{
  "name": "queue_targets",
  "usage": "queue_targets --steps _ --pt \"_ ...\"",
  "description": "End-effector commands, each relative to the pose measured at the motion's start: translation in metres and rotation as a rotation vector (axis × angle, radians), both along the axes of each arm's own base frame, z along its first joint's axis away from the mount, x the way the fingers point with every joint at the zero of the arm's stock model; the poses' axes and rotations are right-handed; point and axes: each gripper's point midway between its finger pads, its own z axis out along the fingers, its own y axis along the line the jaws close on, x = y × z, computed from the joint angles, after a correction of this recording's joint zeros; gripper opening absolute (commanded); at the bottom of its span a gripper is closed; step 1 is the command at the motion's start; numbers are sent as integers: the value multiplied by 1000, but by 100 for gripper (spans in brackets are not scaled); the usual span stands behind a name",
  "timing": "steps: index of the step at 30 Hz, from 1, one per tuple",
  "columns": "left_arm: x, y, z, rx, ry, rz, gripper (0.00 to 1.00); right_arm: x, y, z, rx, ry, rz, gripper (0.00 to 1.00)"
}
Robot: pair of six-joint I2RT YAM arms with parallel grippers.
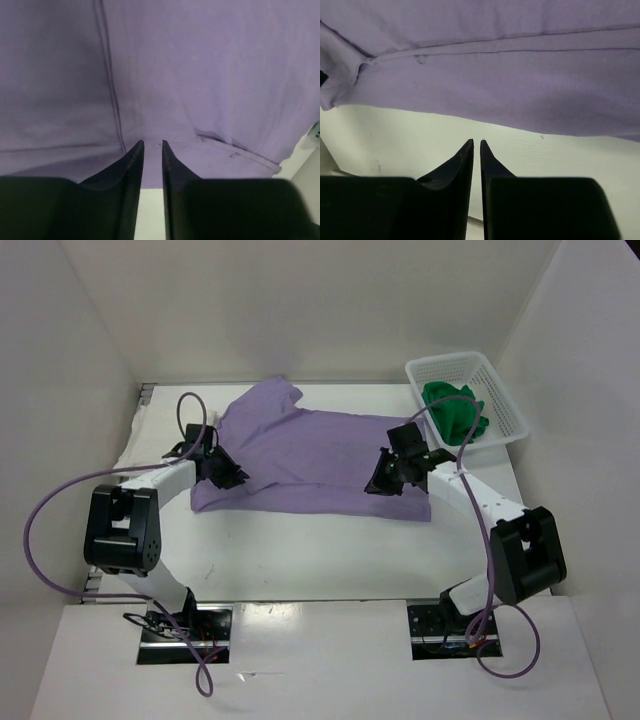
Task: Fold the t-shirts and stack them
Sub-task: Fold the flattened tshirt in 1/3 of the way
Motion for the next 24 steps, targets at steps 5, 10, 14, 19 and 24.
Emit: queue_targets --steps 5,10,14,19,24 --pt "-12 -11 -12 7 38 30 37 -6 7 18 68 -79 9 17" --pt "-13 -15 -30 21 88 38 32 -8 6 20 71 -87 9 17" --pt "-19 -4 -25 60 74 95 29 -8 6 24 75 -97 9 19" --pt "-23 -4 -28 58 92 102 29 -13 4 20 72 -89 9 19" --pt "-32 1 -38 80 117 114 30 -13 4 20 72 -89 9 20"
